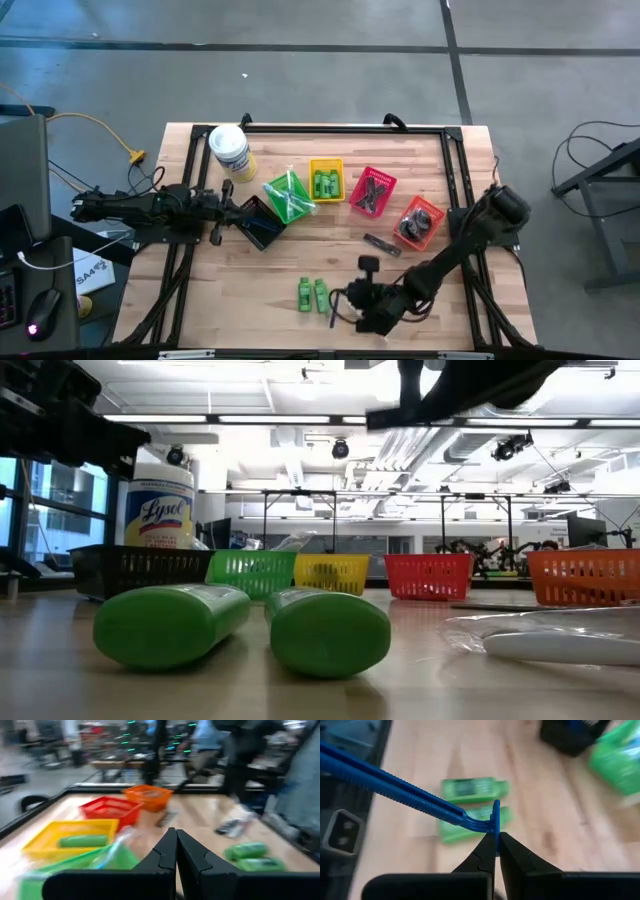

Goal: Pick & Place Travel size toiletries
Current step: Put the blue razor into the black bin

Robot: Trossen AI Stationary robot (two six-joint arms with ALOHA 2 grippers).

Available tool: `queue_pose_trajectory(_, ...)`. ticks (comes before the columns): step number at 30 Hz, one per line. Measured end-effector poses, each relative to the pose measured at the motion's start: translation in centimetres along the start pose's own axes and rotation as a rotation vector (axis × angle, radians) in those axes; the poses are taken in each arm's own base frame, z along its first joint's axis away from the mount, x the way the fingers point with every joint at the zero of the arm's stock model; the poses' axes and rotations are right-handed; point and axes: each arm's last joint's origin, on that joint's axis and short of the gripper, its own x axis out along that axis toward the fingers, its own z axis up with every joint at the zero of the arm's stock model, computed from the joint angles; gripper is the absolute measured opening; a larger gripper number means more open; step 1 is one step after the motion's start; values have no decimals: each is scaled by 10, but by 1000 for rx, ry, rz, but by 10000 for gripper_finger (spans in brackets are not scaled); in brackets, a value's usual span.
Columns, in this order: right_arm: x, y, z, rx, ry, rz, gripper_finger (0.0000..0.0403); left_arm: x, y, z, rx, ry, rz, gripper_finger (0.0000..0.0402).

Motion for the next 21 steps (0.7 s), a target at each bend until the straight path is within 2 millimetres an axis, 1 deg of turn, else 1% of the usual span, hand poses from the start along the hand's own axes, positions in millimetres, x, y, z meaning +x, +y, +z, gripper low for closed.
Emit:
queue_pose_trajectory(3, -11, -17, 11, -28, -1, -64, 5, 1, -2, 3, 3, -29, -62, 0)
queue_pose_trajectory(6, -14, -34, 26, -21, -17, -60, 5, 4, -3, 5, -4, -38, -89, 1)
queue_pose_trajectory(10, -2, -59, 38, -15, 21, -55, 4, 13, -8, 4, 13, -23, -123, 19)
queue_pose_trajectory(13, 9, -76, 48, -19, 31, -1, 4, 22, -16, 6, 98, -48, -167, 51)
queue_pose_trajectory(17, 19, -92, 68, -47, -51, 181, 4, 33, -31, 6, 200, -87, -238, 114)
queue_pose_trajectory(21, 24, -112, 84, -30, -112, 283, 4, 50, -45, 18, 258, -41, -172, 178)
